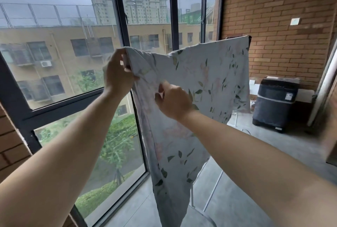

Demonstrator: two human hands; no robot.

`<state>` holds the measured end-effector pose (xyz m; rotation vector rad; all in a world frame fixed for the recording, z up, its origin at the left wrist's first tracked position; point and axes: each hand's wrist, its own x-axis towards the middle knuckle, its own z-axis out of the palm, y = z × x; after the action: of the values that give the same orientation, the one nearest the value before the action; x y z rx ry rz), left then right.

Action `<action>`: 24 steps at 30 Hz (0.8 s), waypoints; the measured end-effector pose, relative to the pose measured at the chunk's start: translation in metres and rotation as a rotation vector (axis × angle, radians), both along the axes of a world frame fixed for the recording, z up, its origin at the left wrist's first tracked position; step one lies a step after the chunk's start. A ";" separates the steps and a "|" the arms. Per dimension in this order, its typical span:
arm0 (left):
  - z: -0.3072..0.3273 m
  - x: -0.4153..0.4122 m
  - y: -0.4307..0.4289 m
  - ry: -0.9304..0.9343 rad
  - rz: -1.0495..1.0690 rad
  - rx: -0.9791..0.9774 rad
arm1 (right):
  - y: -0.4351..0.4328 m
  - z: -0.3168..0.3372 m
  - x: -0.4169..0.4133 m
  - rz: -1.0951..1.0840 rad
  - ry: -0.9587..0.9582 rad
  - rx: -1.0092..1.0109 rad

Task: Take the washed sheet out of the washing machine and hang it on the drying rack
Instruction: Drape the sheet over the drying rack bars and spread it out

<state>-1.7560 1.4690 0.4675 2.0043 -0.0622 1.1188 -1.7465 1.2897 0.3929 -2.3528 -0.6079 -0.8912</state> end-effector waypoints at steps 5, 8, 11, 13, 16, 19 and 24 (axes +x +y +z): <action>-0.001 -0.001 -0.011 -0.087 -0.003 0.053 | 0.036 -0.001 -0.013 0.041 0.090 -0.104; 0.000 -0.005 -0.009 -0.138 0.003 0.126 | 0.046 -0.005 -0.013 -0.006 0.098 -0.026; 0.001 -0.008 -0.006 -0.134 0.014 0.162 | 0.051 -0.005 -0.008 -0.057 0.174 0.026; 0.000 -0.009 -0.004 -0.126 0.007 0.164 | 0.054 -0.005 -0.007 -0.064 0.232 0.071; -0.001 -0.010 -0.005 -0.116 -0.013 0.153 | 0.051 -0.002 -0.006 -0.103 0.346 0.204; 0.001 -0.010 -0.010 -0.094 0.019 0.195 | 0.043 0.000 -0.003 -0.072 0.440 0.397; 0.003 -0.004 -0.007 -0.094 0.059 0.193 | 0.009 0.013 -0.002 -0.155 0.609 1.000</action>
<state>-1.7603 1.4617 0.4701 2.1342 -0.1663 1.2861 -1.7485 1.2986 0.4059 -1.5923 0.2483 -0.3384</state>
